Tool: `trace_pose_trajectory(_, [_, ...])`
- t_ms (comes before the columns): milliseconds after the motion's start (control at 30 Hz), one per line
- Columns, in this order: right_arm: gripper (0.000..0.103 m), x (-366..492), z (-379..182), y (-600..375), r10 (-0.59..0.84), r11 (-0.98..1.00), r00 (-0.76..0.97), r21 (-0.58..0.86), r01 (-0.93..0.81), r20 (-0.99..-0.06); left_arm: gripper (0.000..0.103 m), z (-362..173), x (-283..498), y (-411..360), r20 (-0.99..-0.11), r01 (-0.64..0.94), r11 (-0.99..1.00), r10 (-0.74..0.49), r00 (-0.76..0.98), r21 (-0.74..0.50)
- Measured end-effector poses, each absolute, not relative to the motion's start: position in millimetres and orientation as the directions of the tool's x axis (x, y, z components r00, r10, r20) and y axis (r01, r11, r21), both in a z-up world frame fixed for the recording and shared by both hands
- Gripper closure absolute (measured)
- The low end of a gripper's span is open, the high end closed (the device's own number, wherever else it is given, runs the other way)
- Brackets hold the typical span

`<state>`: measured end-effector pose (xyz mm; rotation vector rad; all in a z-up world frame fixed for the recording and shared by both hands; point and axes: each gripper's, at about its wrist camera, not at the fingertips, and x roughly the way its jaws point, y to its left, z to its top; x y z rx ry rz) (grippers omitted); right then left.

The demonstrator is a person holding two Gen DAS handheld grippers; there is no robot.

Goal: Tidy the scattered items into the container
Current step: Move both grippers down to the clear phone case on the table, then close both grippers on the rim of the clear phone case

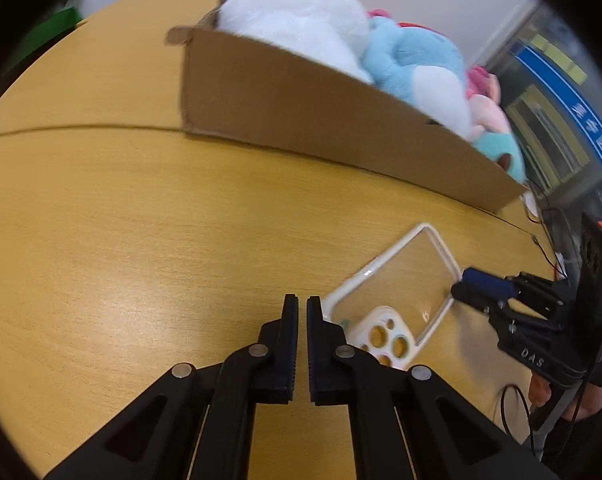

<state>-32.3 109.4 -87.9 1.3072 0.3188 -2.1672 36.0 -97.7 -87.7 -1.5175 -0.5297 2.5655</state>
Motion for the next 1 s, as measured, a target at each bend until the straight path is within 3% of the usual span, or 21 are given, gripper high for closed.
trace_pose_trajectory(33, [0.073,-25.9,-84.1,116.2,-0.374,-0.786,-0.333,0.105,0.610,-0.866,0.099,-83.7,38.6,-94.5,-0.822,0.052,-0.936,0.279,-0.497,-0.349])
trace_pose_trajectory(67, [0.064,-22.8,-78.2,121.6,-0.398,-0.768,-0.328,0.116,0.630,-0.857,0.098,-81.0,43.0,-90.8,-0.819,0.028,-0.939,0.286,-0.498,-0.344])
trace_pose_trajectory(100, [0.043,-22.2,-68.9,126.7,-0.432,-0.750,-0.342,0.122,0.650,-0.835,0.098,-80.7,47.0,-86.3,-0.820,0.006,-0.939,0.297,-0.490,-0.344])
trace_pose_trajectory(133, [0.029,-23.2,-56.1,130.2,-0.469,-0.728,-0.366,0.116,0.676,-0.804,0.095,-81.8,50.0,-81.0,-0.821,-0.018,-0.938,0.313,-0.477,-0.347])
trace_pose_trajectory(167, [0.006,-24.0,-41.5,130.1,-0.508,-0.695,-0.394,0.094,0.713,-0.766,0.094,-83.1,51.2,-76.1,-0.824,-0.040,-0.937,0.324,-0.465,-0.346])
trace_pose_trajectory(200, [0.001,-24.0,-30.1,128.4,-0.544,-0.656,-0.410,0.066,0.752,-0.732,0.091,-83.5,51.8,-68.3,-0.829,-0.074,-0.941,0.326,-0.454,-0.330])
trace_pose_trajectory(300, [0.001,-27.2,-15.0,110.4,-0.651,-0.414,-0.335,-0.051,0.909,-0.681,0.076,-78.2,50.4,-47.6,-0.845,-0.188,-0.949,0.310,-0.435,-0.252])
trace_pose_trajectory(333, [0.001,-31.2,-17.5,102.9,-0.655,-0.336,-0.288,-0.073,0.939,-0.699,0.064,-74.9,47.1,-42.8,-0.843,-0.238,-0.943,0.317,-0.434,-0.232])
trace_pose_trajectory(400, [0.001,-30.9,-27.3,92.0,-0.629,-0.157,-0.187,-0.113,0.981,-0.755,0.053,-72.8,40.1,-37.2,-0.848,-0.326,-0.924,0.329,-0.416,-0.199])
trace_pose_trajectory(500, [0.001,-21.6,-38.2,81.5,-0.550,0.082,-0.080,-0.149,0.985,-0.831,0.053,-78.9,27.6,-32.6,-0.878,-0.423,-0.889,0.334,-0.342,-0.173])
trace_pose_trajectory(600, [0.001,-24.0,-52.1,63.0,-0.457,0.194,-0.026,-0.129,0.972,-0.889,0.053,-88.7,17.3,-28.1,-0.908,-0.493,-0.860,0.305,-0.288,-0.132])
trace_pose_trajectory(800, [0.001,-38.8,-97.6,39.1,-0.321,0.238,0.016,-0.064,0.969,-0.947,0.051,-89.3,12.0,-29.7,-0.922,-0.581,-0.804,0.313,-0.228,-0.130])
trace_pose_trajectory(1000, [0.002,-15.5,-113.3,65.9,-0.314,0.250,0.033,-0.049,0.967,-0.949,0.051,-89.3,19.9,-24.6,-0.930,-0.679,-0.728,0.309,-0.201,-0.095])
